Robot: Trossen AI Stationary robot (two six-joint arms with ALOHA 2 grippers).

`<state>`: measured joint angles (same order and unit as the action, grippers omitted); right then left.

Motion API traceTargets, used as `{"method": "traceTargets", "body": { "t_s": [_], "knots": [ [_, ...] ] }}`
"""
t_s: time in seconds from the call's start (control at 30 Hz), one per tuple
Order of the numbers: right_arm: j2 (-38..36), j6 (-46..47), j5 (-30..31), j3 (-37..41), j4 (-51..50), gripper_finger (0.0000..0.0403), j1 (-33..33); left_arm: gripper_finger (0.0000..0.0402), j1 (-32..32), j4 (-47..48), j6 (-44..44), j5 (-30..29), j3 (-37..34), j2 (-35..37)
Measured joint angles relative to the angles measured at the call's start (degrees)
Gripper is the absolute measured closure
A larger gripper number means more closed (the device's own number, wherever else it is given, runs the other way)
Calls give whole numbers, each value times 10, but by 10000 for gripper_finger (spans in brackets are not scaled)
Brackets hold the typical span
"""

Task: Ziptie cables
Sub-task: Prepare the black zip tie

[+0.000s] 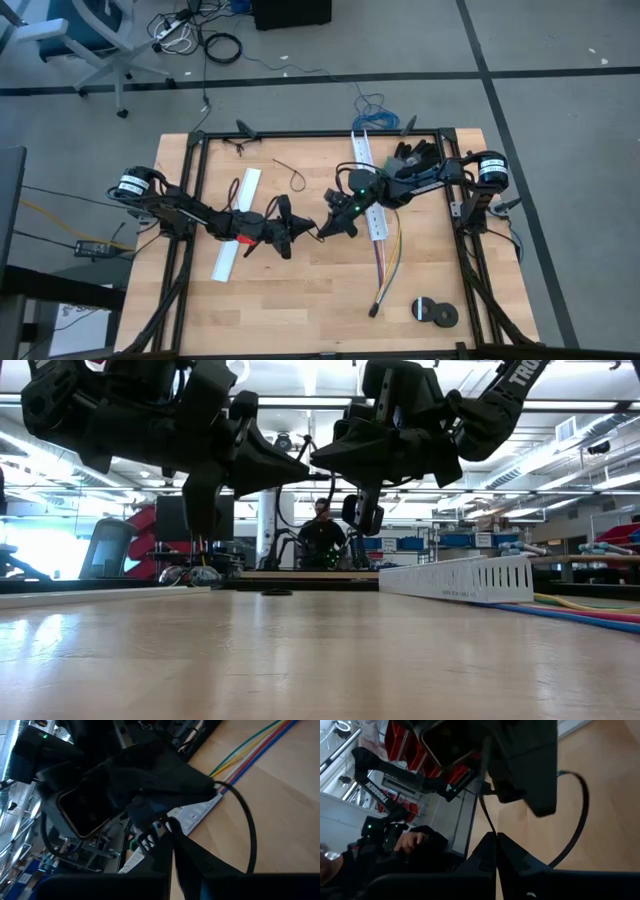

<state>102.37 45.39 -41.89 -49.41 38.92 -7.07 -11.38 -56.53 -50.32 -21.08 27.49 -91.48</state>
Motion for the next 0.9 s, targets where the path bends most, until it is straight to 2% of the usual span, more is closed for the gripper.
{"method": "traceTargets", "body": {
  "t_s": [0.23,0.9],
  "knots": [
    [0,0,-1,0,0,403,1,372,0,-8,29,0,0,0],
    [0,-1,3,0,0,403,1,368,0,-10,31,0,0,0]
  ]
}}
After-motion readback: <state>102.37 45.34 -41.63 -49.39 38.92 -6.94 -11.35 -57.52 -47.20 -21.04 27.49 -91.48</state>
